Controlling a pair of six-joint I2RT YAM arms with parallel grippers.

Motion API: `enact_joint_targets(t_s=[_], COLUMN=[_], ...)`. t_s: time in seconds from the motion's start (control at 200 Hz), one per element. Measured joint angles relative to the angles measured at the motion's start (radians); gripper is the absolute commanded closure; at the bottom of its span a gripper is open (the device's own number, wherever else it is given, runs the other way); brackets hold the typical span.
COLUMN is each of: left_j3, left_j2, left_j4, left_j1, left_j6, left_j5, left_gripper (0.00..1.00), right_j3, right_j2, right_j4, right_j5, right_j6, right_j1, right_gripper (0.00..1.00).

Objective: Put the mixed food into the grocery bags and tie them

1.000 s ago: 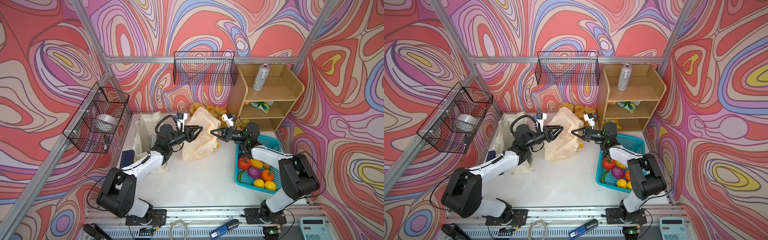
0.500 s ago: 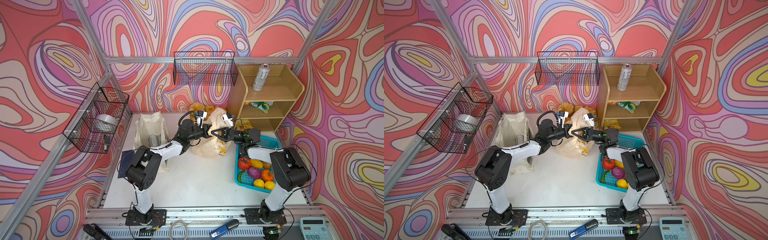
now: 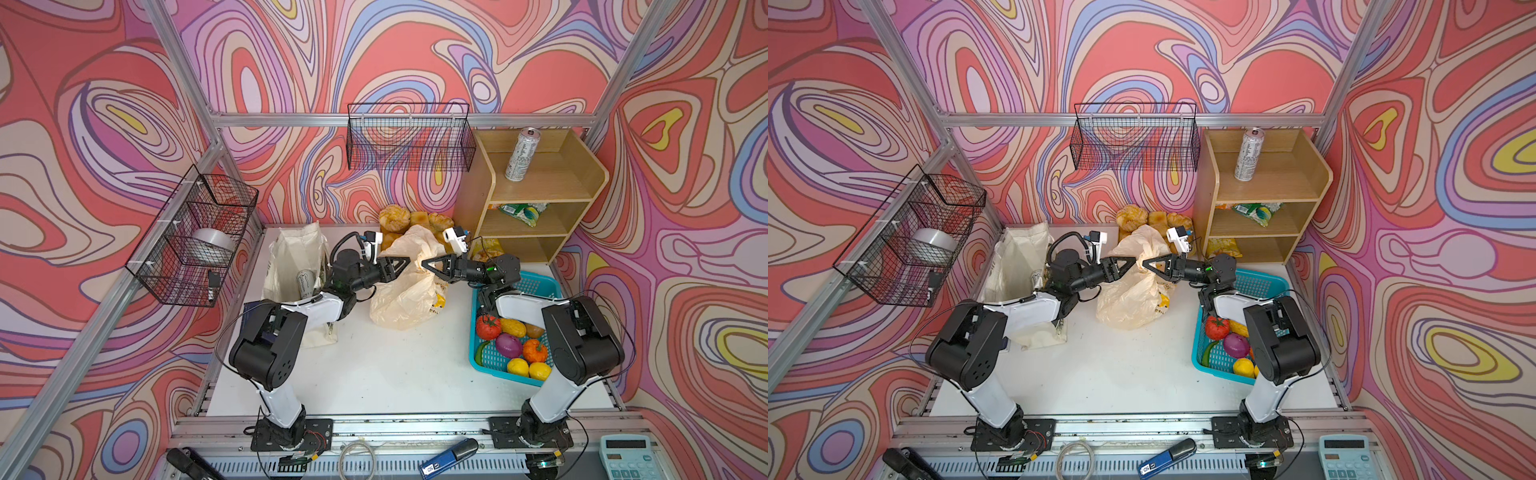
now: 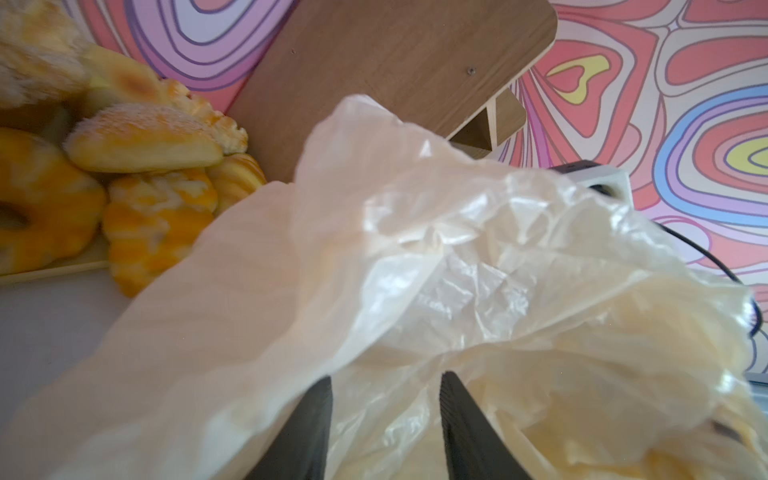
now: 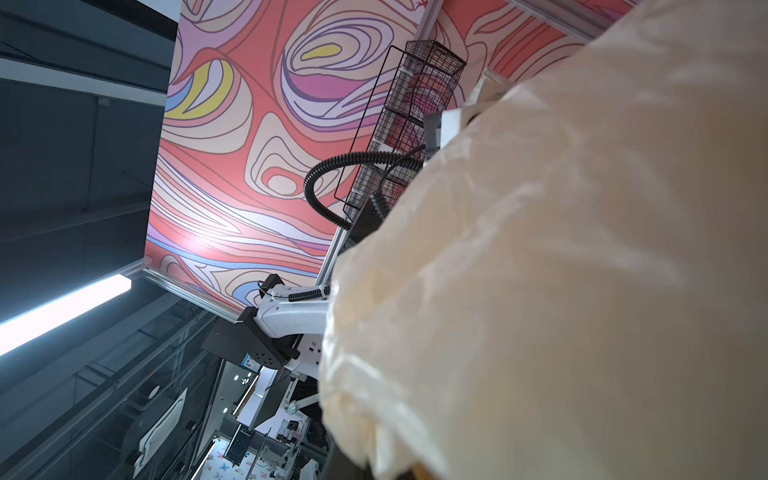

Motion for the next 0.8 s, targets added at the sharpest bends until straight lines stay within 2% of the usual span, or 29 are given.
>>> enact_joint_targets(t_s=[0.396,0.636,0.801], left_j3=[-0.046,-0.039,-0.009], left_j2=[-0.185,-0.189,-0.151], left_j4=[0.005,0.003,0.038], left_j1=[0.006,-0.031,-0.066], left_j6=[-0.023,-0.039,-0.071], left_j5=[0.074,0.107,0.116], left_gripper=[0.54,0.55,0.64], right_j3=[0.0,-0.001,-0.001], right_j2=[-0.045,-0.045,-0.045], right_j4=[-0.119,-0.136,-0.139], right_j5=[0.027,0.033,0.033], right_j6=[-0.096,-0.101,-0.101], right_j1=[-0.001,-0.002,-0.002], right_gripper=[1.0,1.0,1.0])
